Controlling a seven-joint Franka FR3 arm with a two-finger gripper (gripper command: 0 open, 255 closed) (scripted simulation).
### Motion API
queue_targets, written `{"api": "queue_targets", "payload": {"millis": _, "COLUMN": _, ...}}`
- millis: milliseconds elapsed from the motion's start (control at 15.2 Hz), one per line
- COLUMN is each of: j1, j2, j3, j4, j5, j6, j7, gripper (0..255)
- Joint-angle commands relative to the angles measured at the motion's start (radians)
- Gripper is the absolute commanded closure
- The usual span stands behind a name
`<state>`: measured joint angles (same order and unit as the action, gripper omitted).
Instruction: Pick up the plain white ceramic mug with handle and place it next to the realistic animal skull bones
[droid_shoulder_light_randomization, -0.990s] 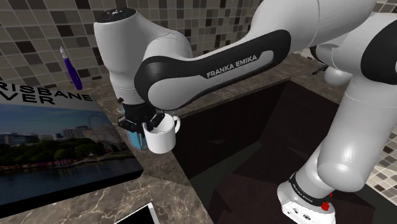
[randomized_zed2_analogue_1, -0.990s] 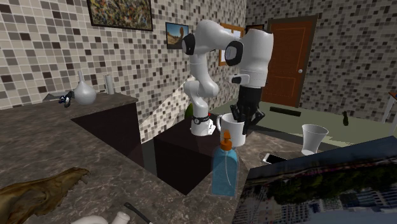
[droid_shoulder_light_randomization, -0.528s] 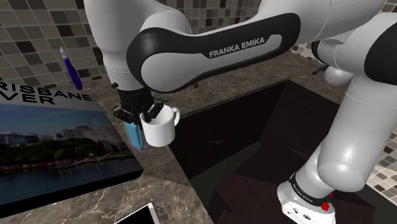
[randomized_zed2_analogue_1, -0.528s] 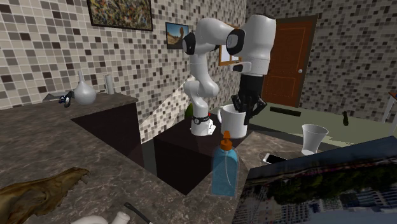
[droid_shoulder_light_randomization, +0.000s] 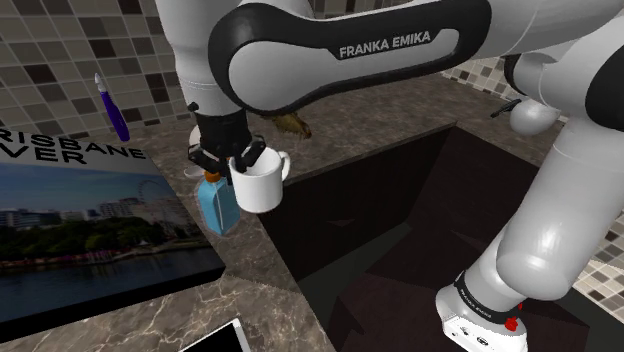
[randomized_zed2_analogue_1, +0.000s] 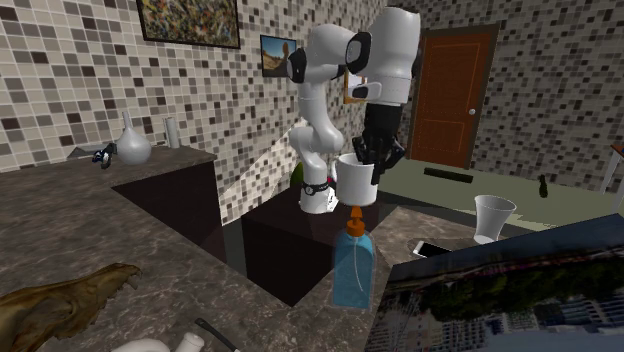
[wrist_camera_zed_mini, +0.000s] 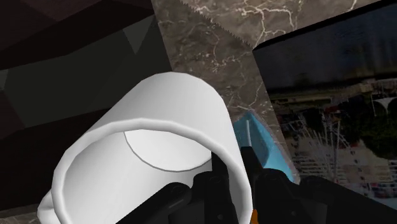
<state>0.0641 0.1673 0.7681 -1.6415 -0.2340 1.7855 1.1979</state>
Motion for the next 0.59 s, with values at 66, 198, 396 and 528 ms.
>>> {"api": "queue_targets", "payload": {"millis": 66, "j1": -0.063, "j2": -0.064, "j3": -0.023, "j4": -0.061, "j5": 0.049, "j6": 0.027, "j7": -0.089, "gripper": 255}}
{"api": "queue_targets", "payload": {"millis": 198, "j1": -0.100, "j2": -0.101, "j3": -0.044, "j4": -0.097, "j5": 0.078, "j6": 0.044, "j7": -0.149, "gripper": 255}}
{"api": "queue_targets", "payload": {"millis": 396, "j1": -0.148, "j2": -0.146, "j3": -0.080, "j4": -0.141, "j5": 0.113, "j6": 0.064, "j7": -0.237, "gripper": 255}}
{"api": "queue_targets", "payload": {"millis": 528, "j1": -0.175, "j2": -0.169, "j3": -0.106, "j4": -0.164, "j5": 0.131, "j6": 0.075, "j7": -0.293, "gripper": 255}}
